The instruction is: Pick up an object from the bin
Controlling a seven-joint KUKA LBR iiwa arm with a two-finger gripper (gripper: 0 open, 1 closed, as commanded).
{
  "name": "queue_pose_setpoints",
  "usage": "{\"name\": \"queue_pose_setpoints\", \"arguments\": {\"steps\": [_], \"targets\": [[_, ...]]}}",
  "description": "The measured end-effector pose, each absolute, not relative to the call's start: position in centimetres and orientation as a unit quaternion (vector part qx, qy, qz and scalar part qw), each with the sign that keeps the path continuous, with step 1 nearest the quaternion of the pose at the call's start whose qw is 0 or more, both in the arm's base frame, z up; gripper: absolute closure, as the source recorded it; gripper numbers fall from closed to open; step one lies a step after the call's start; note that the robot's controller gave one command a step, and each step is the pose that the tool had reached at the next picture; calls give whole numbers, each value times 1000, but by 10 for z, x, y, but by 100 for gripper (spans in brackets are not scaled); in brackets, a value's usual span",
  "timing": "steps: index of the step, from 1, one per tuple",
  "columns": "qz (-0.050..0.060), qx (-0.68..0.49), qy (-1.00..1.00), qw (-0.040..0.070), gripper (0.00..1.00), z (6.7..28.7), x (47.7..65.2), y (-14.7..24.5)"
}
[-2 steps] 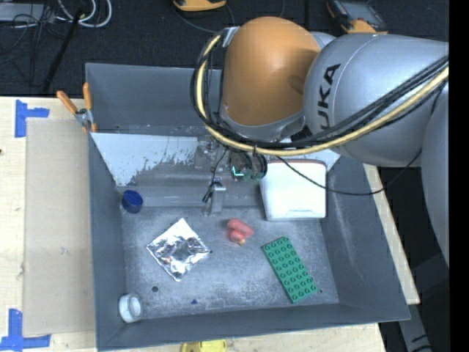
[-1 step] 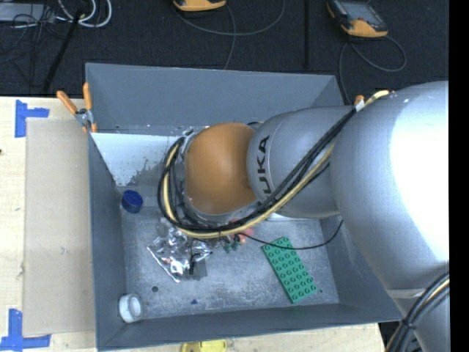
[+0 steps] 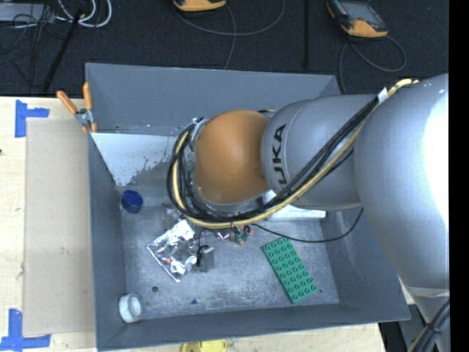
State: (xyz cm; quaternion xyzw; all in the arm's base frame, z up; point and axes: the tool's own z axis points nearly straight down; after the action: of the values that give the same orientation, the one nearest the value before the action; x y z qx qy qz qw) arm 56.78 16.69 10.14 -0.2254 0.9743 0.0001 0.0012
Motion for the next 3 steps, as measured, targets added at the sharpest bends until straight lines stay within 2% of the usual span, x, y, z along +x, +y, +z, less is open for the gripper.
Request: {"name": "queue_pose_setpoints", "arguments": {"steps": [1, 2, 3], "targets": [[0, -264, 964, 2, 0, 100, 602, 163], [0, -220, 976, -2, 0, 69, 596, 152], [1, -218, 976, -2, 0, 69, 596, 152]]}}
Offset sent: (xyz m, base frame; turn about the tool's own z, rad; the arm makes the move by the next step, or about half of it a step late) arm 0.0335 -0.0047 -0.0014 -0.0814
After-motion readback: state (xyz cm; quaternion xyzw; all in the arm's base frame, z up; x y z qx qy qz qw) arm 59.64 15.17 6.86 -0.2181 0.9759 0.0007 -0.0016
